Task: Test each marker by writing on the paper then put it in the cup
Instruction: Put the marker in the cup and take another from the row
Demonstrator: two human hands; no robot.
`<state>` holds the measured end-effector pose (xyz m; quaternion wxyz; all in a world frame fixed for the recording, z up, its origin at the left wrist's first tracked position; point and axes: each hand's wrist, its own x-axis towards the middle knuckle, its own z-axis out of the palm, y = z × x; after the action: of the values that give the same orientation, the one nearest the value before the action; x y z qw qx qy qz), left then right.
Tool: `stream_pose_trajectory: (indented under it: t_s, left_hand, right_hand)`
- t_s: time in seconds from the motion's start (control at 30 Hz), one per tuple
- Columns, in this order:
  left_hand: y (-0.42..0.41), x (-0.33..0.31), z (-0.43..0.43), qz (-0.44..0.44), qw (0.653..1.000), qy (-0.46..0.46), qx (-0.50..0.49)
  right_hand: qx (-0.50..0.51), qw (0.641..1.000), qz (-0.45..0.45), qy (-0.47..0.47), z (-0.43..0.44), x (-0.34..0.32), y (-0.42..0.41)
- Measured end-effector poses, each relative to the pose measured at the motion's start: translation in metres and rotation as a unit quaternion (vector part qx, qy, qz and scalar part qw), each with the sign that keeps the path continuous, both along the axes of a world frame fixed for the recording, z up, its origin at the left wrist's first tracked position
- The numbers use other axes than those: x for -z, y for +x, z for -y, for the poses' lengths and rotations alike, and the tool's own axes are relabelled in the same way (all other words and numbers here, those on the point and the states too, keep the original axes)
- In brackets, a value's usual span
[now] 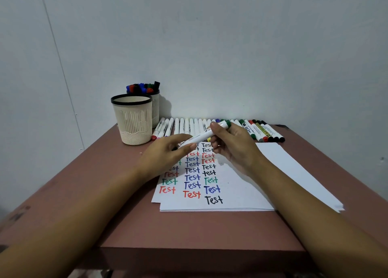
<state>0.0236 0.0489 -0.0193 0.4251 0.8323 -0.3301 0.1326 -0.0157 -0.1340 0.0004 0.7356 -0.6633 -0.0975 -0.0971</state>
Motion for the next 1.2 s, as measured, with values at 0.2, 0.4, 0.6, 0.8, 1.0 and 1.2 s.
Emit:
stream_pose_trajectory:
  t_s: [0.2,0.4,0.6,0.8,1.0,1.2]
  left_hand:
    - [0.001,0.002,0.003,0.020,1.000,0.009,-0.022]
    - [0.006,0.000,-0.001,-0.029,0.997,-0.047,-0.055]
    - [0.025,0.008,-0.013,-0.081,0.991,-0.067,-0.088]
    - [0.026,0.007,-0.015,-0.095,0.989,-0.053,-0.098]
    - [0.029,0.008,-0.017,-0.080,0.984,-0.020,-0.159]
    - [0.031,0.007,-0.017,-0.073,0.986,-0.033,-0.146]
  right_hand:
    - [-0.025,0.992,-0.065,0.106,-0.007,0.002,0.001]
    - [0.086,0.973,-0.060,0.204,0.005,-0.002,0.007]
    - [0.135,0.972,-0.078,0.177,0.019,0.006,0.014]
    - [0.239,0.966,-0.057,-0.080,0.021,0.020,0.019]
    - [0.262,0.957,-0.060,-0.113,0.019,0.024,0.021]
    - [0.246,0.962,-0.065,-0.096,0.020,0.025,0.023]
